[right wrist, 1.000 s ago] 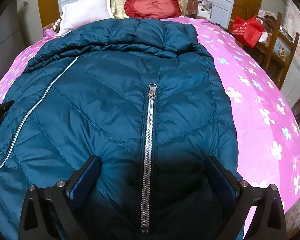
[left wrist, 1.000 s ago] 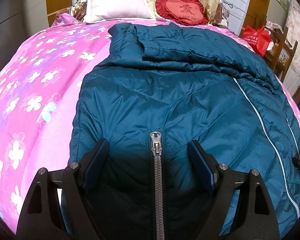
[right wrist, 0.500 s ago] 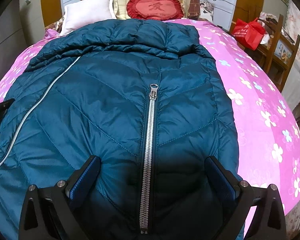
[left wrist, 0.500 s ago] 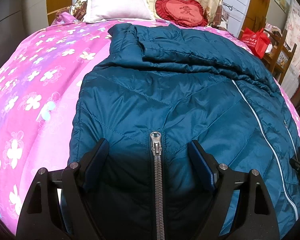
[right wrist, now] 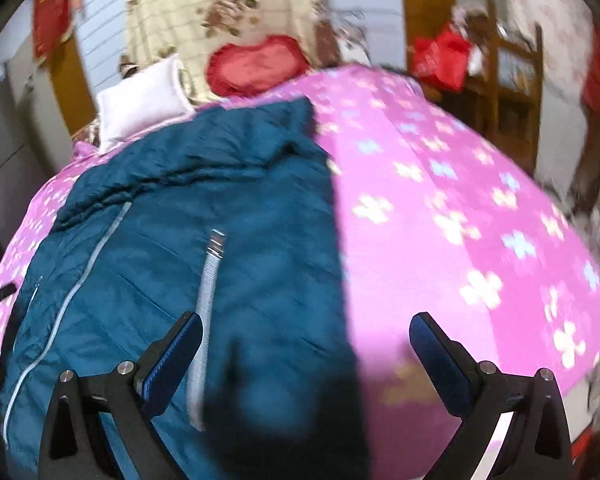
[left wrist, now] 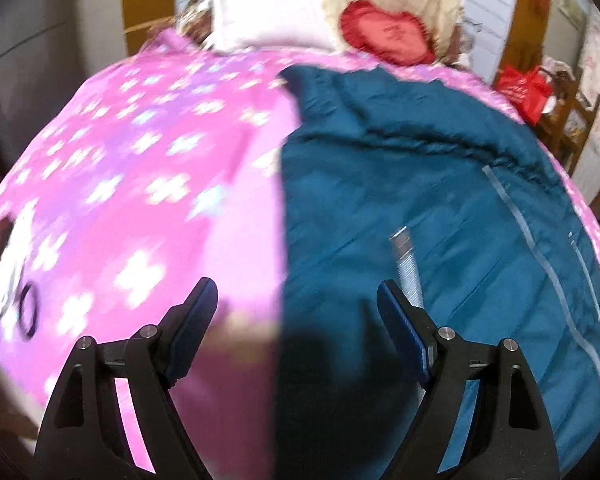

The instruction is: Fold large clothes

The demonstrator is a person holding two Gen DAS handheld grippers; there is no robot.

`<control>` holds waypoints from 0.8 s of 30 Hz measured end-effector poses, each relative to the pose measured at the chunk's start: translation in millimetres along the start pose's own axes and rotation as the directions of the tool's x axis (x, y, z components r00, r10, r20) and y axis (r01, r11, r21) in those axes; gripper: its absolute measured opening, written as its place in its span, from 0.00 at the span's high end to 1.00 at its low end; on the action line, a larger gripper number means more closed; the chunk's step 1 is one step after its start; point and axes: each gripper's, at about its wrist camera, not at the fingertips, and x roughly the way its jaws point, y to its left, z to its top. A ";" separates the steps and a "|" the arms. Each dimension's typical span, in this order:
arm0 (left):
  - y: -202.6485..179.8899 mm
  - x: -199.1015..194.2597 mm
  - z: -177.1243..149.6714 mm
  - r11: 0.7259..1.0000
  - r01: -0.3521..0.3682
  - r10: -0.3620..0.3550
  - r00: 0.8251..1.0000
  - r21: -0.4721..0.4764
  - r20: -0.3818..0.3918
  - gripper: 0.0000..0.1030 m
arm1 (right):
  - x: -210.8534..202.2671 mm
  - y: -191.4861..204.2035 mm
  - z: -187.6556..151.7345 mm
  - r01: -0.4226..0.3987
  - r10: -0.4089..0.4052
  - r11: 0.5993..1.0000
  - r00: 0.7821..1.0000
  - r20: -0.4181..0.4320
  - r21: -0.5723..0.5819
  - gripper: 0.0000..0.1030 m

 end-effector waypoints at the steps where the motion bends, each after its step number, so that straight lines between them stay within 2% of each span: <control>1: 9.1 -3.3 -6.0 1.000 0.009 -0.010 1.000 -0.015 -0.006 0.20 | 2.0 -5.8 -3.6 0.005 -0.005 1.000 1.000 -0.027 0.003 0.00; 4: 24.3 -8.2 -27.4 0.998 0.039 -0.041 0.999 -0.051 -0.023 0.20 | 7.9 -15.2 -16.3 -0.024 0.024 1.000 0.995 -0.096 -0.006 0.00; 7: 28.5 -8.1 -43.6 0.991 0.100 -0.104 0.994 -0.089 -0.045 0.20 | 9.3 -11.6 -26.4 -0.072 0.066 0.996 0.990 -0.126 -0.045 0.00; 8: 26.3 -12.5 -46.9 0.991 0.109 -0.111 0.993 -0.077 -0.026 0.20 | 8.4 -9.5 -27.8 -0.076 0.069 0.995 0.990 -0.120 -0.059 0.00; 9: 22.8 -13.7 -50.4 0.989 0.134 -0.136 0.990 -0.063 -0.032 0.20 | 7.8 -9.6 -29.7 -0.076 0.069 0.995 0.991 -0.118 -0.060 0.00; 17: 9.3 -43.0 -87.5 0.980 0.191 -0.189 0.981 0.049 -0.032 0.20 | 8.6 -11.7 -30.6 -0.064 0.059 0.996 0.995 -0.084 -0.063 0.00; 22: 6.7 -53.3 -106.5 0.953 0.301 -0.299 0.952 0.027 -0.067 0.20 | 8.3 -13.3 -29.9 -0.074 0.068 0.995 0.993 -0.094 -0.065 0.00; 24: 8.0 -48.0 -114.3 0.932 0.361 -0.361 0.925 -0.020 -0.120 0.20 | 8.2 -12.1 -30.9 -0.067 0.060 0.995 0.994 -0.092 -0.073 0.00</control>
